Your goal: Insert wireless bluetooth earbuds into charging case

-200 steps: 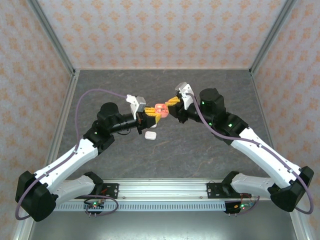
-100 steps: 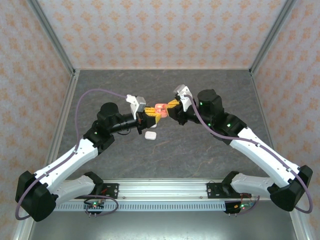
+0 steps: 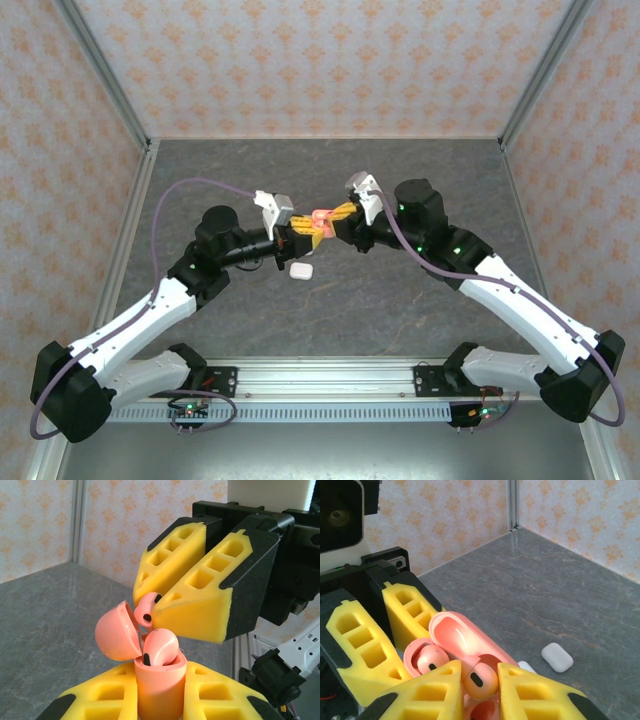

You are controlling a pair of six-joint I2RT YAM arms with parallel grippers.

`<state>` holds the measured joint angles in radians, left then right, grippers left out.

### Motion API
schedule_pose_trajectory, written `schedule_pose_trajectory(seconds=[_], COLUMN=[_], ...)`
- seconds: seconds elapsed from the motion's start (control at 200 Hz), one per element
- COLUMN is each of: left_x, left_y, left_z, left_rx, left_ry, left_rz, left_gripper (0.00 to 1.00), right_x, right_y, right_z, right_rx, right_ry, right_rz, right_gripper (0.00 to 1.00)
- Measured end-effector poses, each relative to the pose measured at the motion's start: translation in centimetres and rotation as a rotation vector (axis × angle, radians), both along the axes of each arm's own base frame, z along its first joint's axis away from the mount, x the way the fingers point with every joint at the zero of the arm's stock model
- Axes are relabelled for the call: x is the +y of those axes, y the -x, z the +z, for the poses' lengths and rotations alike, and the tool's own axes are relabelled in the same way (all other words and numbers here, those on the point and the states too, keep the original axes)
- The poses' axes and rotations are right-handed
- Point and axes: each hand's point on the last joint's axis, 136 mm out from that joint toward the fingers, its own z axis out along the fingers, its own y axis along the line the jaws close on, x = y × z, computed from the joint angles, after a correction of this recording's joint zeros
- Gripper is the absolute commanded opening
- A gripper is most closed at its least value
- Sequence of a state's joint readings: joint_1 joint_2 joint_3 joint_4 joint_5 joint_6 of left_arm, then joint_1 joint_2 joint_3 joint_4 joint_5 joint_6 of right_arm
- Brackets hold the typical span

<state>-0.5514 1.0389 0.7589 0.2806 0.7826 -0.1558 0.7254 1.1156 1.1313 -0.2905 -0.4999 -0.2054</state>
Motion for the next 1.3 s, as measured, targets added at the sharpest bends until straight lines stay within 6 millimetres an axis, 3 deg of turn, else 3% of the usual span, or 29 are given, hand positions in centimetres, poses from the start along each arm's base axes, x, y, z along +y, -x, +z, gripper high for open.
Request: schedule_pose_trajectory(seconds=[0.821, 1.301], left_x=[0.0, 0.0], left_y=[0.0, 0.0], left_z=[-0.1, -0.1], left_rx=[0.006, 0.004], left_ry=[-0.004, -0.002], left_rz=[0.001, 0.000], left_gripper=[0.00, 0.00], right_x=[-1.1, -0.8], right_y=[-0.9, 0.0], right_z=[-0.7, -0.5], right_rx=[-0.013, -0.014], right_ry=[0.066, 0.058], right_rz=[-0.072, -0.021], right_gripper=[0.19, 0.20])
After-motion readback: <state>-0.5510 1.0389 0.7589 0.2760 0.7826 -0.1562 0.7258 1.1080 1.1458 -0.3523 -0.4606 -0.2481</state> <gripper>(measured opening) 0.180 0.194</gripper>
